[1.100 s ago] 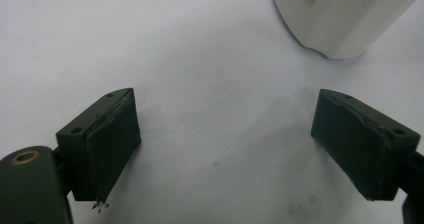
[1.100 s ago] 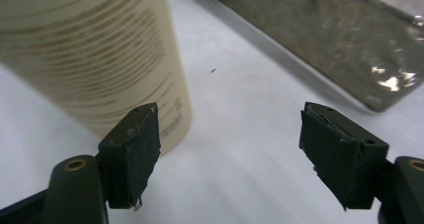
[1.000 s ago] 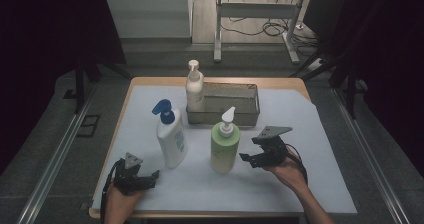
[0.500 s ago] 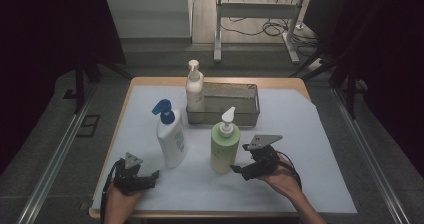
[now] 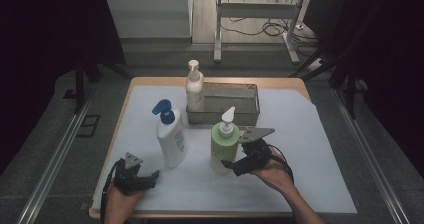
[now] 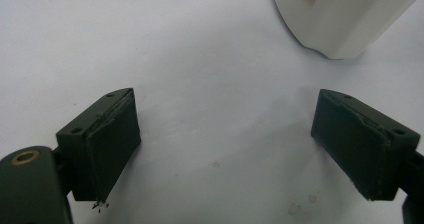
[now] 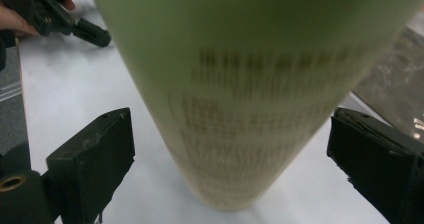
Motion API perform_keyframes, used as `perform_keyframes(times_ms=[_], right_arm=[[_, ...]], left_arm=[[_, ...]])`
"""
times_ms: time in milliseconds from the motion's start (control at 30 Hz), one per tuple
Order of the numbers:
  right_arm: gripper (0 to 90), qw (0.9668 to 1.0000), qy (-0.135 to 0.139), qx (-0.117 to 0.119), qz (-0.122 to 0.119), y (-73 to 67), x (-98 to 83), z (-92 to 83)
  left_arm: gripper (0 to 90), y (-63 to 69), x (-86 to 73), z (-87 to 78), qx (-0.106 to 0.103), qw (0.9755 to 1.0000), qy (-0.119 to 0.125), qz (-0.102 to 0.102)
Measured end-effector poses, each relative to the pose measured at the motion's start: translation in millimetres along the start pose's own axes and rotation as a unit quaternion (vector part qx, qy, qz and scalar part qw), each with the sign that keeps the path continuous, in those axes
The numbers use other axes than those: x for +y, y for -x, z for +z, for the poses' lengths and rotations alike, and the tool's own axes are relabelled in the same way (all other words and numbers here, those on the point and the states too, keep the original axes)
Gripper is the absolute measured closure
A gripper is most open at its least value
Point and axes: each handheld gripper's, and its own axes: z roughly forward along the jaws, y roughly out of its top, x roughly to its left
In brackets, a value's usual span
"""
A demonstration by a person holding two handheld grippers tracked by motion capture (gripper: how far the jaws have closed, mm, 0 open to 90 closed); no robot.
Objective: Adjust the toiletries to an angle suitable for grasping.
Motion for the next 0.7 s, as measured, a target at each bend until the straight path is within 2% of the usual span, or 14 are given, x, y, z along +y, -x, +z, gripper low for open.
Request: perform_keyframes(times_ms=[167,700], right_arm=[[4.8,1.0,0.005,-0.003,-0.005,1.7,13.7,-2.3],[10.0,0.9999,0.0,-0.007,-0.011,-1.4,29.0,3.7]], left_arm=[[11.5,-0.1,0.0,0.0,0.0,1.0,0.0,0.0],[11.5,-0.1,0.1,0.0,0.0,1.0,-0.001,0.0]])
